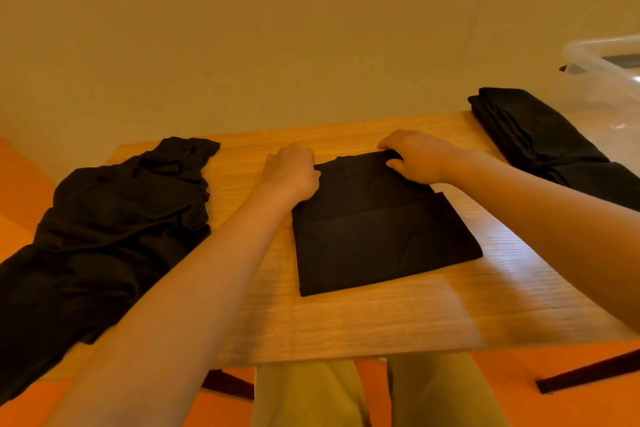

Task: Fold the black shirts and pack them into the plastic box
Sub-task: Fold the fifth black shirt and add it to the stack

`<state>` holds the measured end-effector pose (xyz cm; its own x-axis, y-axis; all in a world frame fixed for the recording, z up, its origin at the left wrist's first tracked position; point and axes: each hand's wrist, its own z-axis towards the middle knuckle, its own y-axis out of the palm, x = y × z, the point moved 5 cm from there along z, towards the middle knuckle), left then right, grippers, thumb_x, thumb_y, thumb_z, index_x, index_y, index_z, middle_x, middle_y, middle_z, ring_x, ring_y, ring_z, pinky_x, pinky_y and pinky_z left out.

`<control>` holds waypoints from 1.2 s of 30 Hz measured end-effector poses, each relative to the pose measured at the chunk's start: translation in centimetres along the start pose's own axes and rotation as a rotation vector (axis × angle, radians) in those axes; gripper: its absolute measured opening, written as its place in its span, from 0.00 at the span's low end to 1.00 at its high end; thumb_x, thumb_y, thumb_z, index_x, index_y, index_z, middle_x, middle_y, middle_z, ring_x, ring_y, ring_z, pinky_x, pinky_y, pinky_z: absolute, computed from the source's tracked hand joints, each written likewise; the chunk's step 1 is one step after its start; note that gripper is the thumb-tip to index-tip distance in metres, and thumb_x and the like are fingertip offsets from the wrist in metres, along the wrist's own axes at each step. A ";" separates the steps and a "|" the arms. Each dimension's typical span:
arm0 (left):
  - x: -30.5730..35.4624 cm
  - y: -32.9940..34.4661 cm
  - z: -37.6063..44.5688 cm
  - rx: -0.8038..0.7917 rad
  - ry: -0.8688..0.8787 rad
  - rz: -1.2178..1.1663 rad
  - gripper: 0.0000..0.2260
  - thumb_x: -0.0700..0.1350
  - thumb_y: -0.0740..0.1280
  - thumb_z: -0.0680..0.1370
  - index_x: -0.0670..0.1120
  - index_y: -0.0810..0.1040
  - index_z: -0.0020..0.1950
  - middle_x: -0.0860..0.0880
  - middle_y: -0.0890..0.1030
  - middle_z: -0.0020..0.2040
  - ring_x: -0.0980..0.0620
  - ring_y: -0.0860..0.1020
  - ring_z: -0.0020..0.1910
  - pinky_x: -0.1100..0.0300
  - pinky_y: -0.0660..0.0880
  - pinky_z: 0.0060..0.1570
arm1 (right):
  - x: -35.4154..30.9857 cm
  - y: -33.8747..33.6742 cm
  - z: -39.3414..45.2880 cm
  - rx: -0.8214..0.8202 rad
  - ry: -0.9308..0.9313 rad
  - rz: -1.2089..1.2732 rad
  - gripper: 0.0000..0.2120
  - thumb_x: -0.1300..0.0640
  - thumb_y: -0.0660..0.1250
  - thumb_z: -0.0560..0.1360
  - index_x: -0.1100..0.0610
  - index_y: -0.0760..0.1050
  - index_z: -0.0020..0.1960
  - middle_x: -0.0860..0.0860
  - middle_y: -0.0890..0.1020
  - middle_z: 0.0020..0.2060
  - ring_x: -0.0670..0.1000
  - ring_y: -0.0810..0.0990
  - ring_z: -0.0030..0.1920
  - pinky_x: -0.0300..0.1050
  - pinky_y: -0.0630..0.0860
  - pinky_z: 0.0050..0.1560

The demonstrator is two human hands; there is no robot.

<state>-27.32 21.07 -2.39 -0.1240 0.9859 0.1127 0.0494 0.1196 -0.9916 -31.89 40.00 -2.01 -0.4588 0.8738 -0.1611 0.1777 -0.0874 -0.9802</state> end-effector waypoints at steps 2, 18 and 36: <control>-0.2 -0.1 0.4 -0.019 -0.013 -0.105 0.14 0.47 0.64 0.80 0.47 0.75 0.65 0.46 0.75 0.65 0.45 0.72 0.64 0.51 0.69 0.63 | 0.0 -0.4 0.8 -0.022 0.008 0.000 0.18 0.55 0.62 0.79 0.57 0.70 0.69 0.56 0.73 0.65 0.56 0.71 0.64 0.50 0.70 0.64; -1.3 -2.2 0.0 -0.075 -0.016 -0.299 0.07 0.42 0.72 0.74 0.52 0.76 0.47 0.53 0.76 0.47 0.48 0.74 0.57 0.48 0.68 0.63 | 1.1 -1.8 1.1 -0.026 0.061 0.110 0.11 0.57 0.70 0.73 0.52 0.73 0.53 0.48 0.74 0.50 0.51 0.72 0.53 0.56 0.64 0.64; -1.4 -2.0 -12.7 0.285 0.426 -0.423 0.11 0.47 0.74 0.73 0.62 0.76 0.44 0.64 0.78 0.44 0.64 0.73 0.52 0.60 0.56 0.56 | 1.3 -1.1 -13.6 0.337 -0.168 0.446 0.13 0.35 0.64 0.66 0.37 0.77 0.48 0.36 0.80 0.47 0.41 0.77 0.53 0.63 0.67 0.64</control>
<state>-14.61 20.95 0.27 0.3304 0.8281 0.4528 -0.1891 0.5281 -0.8278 -20.84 47.70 0.45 -0.5396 0.6325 -0.5557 0.1111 -0.6008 -0.7917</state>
